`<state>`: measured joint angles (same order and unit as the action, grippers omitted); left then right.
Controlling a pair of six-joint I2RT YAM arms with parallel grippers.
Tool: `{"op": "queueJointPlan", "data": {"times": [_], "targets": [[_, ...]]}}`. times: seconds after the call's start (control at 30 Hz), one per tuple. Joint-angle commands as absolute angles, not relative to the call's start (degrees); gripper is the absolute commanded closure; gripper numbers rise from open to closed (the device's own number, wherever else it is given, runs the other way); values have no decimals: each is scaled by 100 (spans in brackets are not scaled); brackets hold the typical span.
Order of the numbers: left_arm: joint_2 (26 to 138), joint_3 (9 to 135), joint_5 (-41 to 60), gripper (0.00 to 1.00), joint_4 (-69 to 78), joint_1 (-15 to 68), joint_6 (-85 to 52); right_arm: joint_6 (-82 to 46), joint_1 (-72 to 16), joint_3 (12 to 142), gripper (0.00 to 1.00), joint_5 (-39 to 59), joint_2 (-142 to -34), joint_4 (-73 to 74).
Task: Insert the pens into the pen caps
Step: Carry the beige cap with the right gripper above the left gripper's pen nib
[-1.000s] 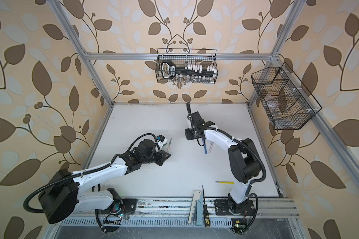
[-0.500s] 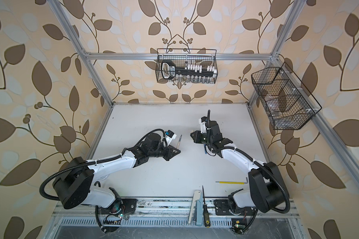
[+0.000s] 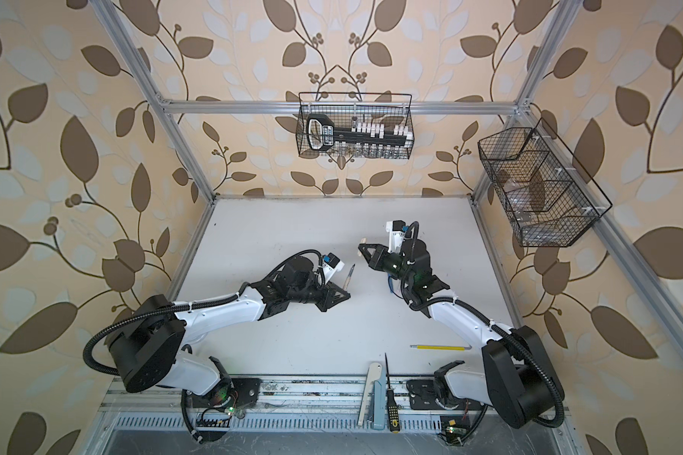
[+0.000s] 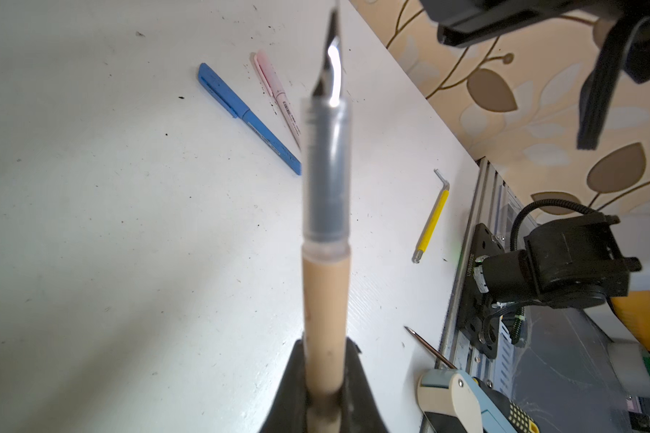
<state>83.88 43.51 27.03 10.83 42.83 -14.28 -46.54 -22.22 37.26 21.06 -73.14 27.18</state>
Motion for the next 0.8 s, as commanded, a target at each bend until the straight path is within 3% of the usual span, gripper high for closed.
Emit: {"op": "queueJointPlan", "data": {"times": [0.0,0.77], "targets": [[8088,4570,2857,100,1248,4343,-1283,-4912,-2324,3634,80,2224,-7296,3211],[7923,4673,2900,100,1057,4350,-1249,-5048,-2359,3374,80,2081,-7238,3772]]}}
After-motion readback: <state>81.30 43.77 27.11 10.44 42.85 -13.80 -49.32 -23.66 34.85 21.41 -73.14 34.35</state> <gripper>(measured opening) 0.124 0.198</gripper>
